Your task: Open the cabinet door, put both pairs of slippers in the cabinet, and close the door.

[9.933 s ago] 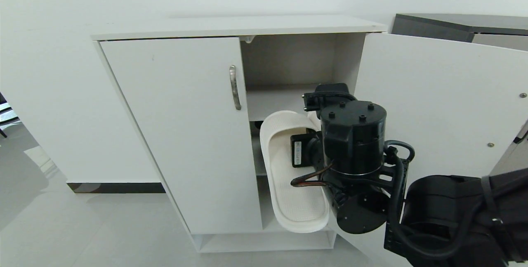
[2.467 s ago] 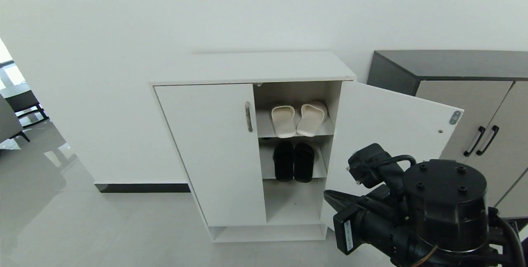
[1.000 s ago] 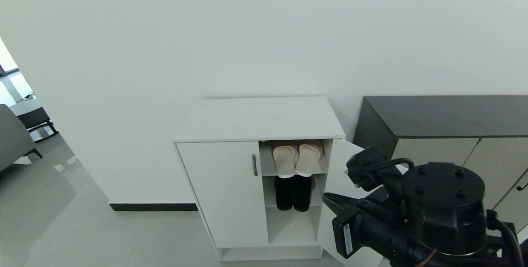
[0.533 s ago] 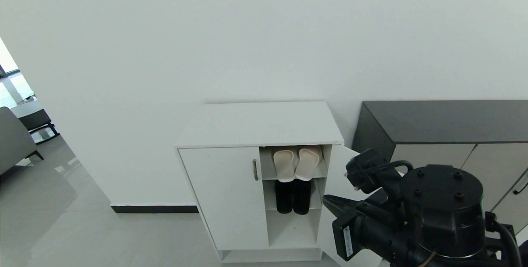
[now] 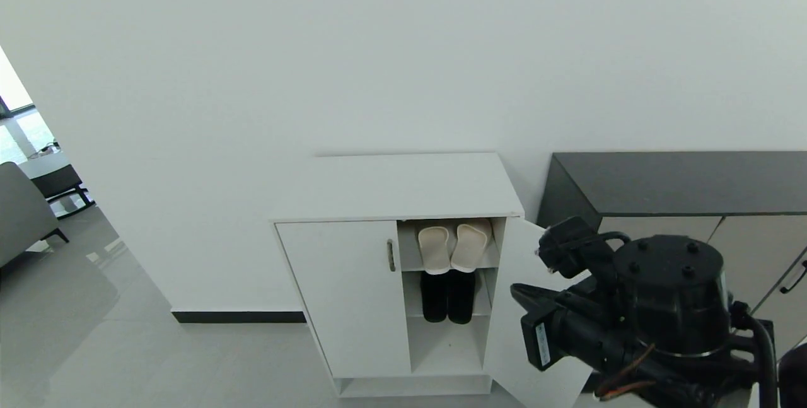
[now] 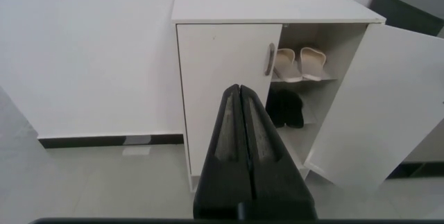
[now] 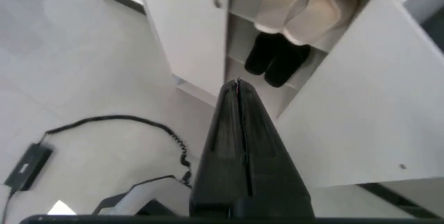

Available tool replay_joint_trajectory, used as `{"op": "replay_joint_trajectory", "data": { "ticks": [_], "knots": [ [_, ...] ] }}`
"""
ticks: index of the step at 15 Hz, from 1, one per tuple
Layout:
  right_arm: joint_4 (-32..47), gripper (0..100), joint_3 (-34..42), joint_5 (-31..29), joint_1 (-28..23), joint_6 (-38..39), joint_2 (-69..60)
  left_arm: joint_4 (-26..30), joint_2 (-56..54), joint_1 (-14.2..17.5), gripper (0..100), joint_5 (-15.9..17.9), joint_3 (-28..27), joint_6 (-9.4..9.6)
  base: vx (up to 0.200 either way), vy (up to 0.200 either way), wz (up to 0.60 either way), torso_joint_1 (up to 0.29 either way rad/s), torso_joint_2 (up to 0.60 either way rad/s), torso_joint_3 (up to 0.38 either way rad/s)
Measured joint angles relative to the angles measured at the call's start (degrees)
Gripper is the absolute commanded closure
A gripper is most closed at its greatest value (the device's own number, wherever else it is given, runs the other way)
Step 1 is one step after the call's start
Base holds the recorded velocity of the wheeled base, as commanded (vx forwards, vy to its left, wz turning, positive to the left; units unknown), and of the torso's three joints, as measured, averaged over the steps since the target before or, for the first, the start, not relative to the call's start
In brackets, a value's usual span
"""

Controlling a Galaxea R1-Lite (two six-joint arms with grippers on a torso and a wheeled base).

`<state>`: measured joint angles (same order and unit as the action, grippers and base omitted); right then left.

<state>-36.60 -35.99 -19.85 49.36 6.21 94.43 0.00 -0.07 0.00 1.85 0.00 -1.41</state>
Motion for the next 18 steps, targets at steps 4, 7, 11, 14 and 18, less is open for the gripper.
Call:
{"op": "replay_joint_trajectory", "data": {
  "ticks": [4,7,11,14,18],
  "knots": [
    [0.0,100,-1.5,8.0,-16.3,-2.4,2.0,0.0,0.0,0.0,100,0.0,0.0,-0.06,0.000,0.000,0.00,0.000,0.00,0.000],
    [0.1,100,-3.8,13.5,-28.4,-4.5,5.1,0.0,0.0,0.0,100,0.0,0.0,-0.06,0.000,0.000,0.00,0.000,0.00,0.000],
    [0.1,100,-7.7,18.6,-39.8,-5.9,9.9,0.0,0.0,0.0,100,0.0,0.0,-0.06,0.000,0.000,0.00,0.000,0.00,0.000],
    [0.1,100,-9.7,20.1,-44.7,-6.4,13.0,0.0,0.0,0.0,100,0.0,0.0,-0.06,0.000,0.000,0.00,0.000,0.00,0.000],
    [0.1,100,-11.8,22.3,-48.0,-6.5,17.9,0.0,0.0,0.0,100,0.0,0.0,-0.06,0.000,0.000,0.00,0.000,0.00,0.000]
  ]
}}
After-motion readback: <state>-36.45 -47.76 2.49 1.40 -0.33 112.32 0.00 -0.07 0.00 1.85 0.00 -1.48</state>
